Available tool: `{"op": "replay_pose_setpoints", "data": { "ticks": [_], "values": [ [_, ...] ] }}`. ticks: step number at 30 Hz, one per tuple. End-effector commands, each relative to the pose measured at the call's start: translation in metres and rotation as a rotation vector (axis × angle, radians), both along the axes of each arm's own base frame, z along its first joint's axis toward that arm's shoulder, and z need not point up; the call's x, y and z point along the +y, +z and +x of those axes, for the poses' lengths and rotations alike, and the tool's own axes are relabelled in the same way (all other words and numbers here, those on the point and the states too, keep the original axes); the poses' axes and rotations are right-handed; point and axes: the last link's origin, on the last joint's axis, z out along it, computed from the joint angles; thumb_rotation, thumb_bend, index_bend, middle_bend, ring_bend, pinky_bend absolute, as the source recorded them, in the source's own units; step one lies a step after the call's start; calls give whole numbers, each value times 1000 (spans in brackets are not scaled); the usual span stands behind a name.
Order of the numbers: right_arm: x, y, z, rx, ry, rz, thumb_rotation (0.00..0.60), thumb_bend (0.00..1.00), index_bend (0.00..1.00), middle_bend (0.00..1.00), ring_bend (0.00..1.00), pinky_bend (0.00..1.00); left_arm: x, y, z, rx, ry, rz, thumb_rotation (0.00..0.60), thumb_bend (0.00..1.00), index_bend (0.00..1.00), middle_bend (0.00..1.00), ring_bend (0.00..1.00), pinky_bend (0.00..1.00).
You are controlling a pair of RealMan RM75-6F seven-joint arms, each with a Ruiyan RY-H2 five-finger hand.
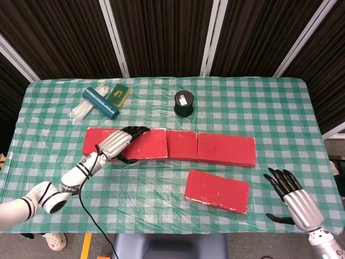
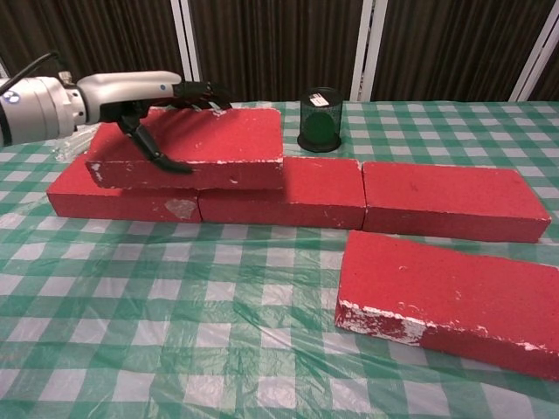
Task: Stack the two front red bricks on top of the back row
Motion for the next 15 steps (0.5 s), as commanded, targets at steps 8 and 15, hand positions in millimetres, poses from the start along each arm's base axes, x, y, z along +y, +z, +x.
{"op": "replay_pose_setpoints", "data": {
  "ticks": [8,15],
  "values": [
    [-8,-2,-3,12,-28,-9,600,88,0,0,0,0,21,-32,38,16,-46,-53,600,279,23,468,437,611],
    [-11,0,-6,17,-47,-14,600,88,0,0,0,0,29,-37,38,3,-41,-57,600,279,19,466,434,605]
  ]
}}
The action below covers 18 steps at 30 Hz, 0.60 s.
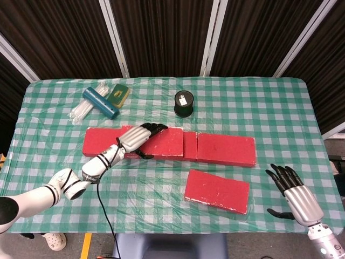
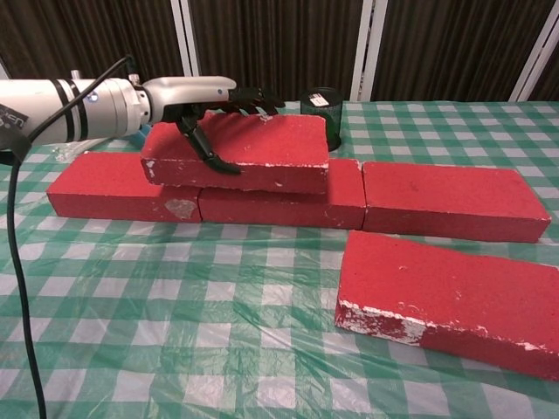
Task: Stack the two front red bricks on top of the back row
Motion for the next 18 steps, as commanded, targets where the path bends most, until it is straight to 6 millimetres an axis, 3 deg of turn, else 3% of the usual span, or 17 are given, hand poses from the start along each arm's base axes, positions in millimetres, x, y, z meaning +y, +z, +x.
{"op": "replay_pose_setpoints", "data": {
  "ticks": [1,18],
  "values": [
    [-1,1,-1,1,-3,-3,600,88,0,0,0,0,4,-3,-1,2,13,-6,600,278,19,466,432,604],
    [-2,0,-3,12,-18,-7,600,88,0,0,0,0,13,-12,-8,18,22,-36,600,279,16,460,412,520]
  ]
}}
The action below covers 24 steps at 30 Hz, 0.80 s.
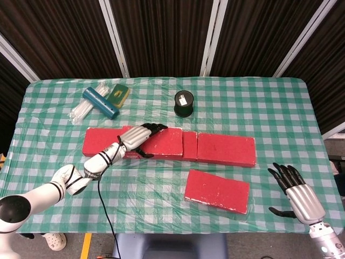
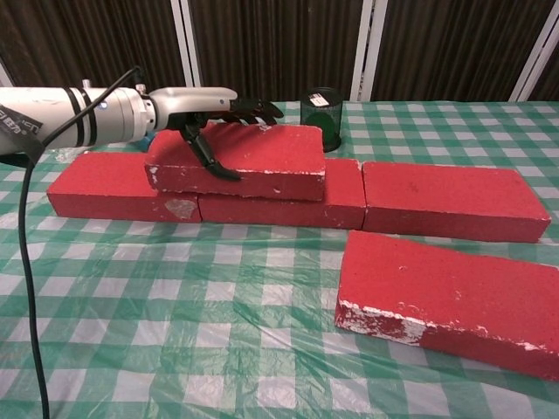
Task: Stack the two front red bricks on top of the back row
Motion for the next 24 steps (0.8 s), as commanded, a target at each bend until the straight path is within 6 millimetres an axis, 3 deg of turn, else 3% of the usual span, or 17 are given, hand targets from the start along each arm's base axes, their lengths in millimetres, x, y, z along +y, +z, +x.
{"op": "replay_pose_setpoints", "data": {
  "ticks": [1,5,10,15,24],
  "values": [
    [0,0,0,1,-1,-1,600,88,0,0,0,0,1,-1,0,6,1,-3,600,278,16,459,412,518],
    [1,-2,0,9,-3,3,600,89,0,0,0,0,4,-2,-3,9,16,-2,600,278,14,453,405,499],
    [0,-3,-1,18,-10,8,600,88,0,0,0,0,7,0,-5,-2,36,-5,600,276,9,438,315,364],
    [-1,-3,-1,18,-14,4,600,88,0,0,0,0,7,0,-8,5,46,-20,600,276,1,355,192,248],
    [1,-2,-1,19,-13,3,600,88,0,0,0,0,6,2,-10,2,44,-32,600,276,0,231,65,141]
  ]
}}
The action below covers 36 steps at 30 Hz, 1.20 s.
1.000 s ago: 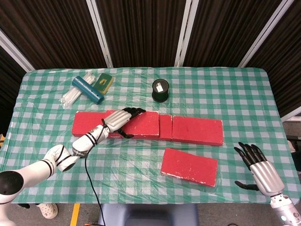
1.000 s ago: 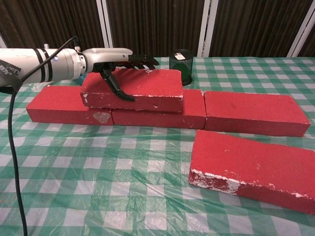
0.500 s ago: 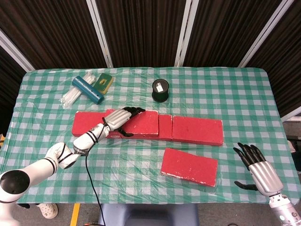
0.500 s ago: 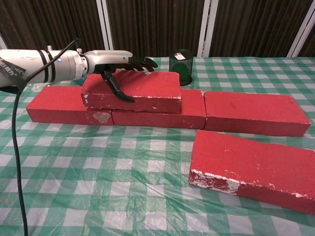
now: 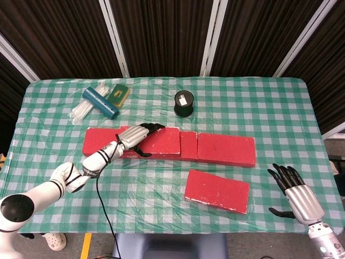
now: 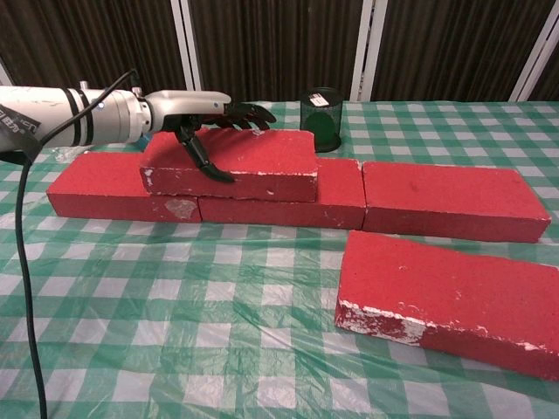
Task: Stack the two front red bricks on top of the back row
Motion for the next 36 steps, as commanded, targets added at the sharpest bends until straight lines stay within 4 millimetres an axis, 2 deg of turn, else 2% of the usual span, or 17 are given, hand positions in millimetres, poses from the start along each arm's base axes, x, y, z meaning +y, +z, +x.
{"op": "replay_pose_setpoints", "data": {
  "ticks": [1,4,7,9,21,26,28,31,36],
  "values": [
    [0,0,0,0,-1,0,600,88,0,0,0,0,0,1,-1,2,0,-3,600,276,0,205,44,134],
    [0,0,0,1,-2,1,600,89,0,0,0,0,0,1,-2,4,1,-4,600,276,0,140,16,115],
    [0,0,0,2,-2,1,600,88,0,0,0,0,0,2,-3,10,13,-13,600,262,0,26,0,83],
    [0,-1,1,-2,-1,4,600,89,0,0,0,0,-1,3,-3,6,16,-17,600,257,0,4,0,73],
    [2,0,2,-6,5,-3,600,88,0,0,0,0,-6,10,-5,-13,-4,-28,600,240,0,0,0,50],
    [3,-2,5,-24,25,-8,600,89,0,0,0,0,-17,28,-8,-53,-60,13,600,238,0,0,0,43],
    [3,-4,6,-52,25,-13,600,89,0,0,0,0,-29,39,-15,-63,-99,48,600,233,0,0,0,41],
    [4,-15,11,-150,12,15,600,88,0,0,0,0,-64,59,-47,-75,-123,94,600,227,0,0,0,33],
    [4,-36,21,-253,-6,159,600,88,0,0,0,0,-138,80,-126,5,-67,178,600,237,0,0,0,25]
  ]
}}
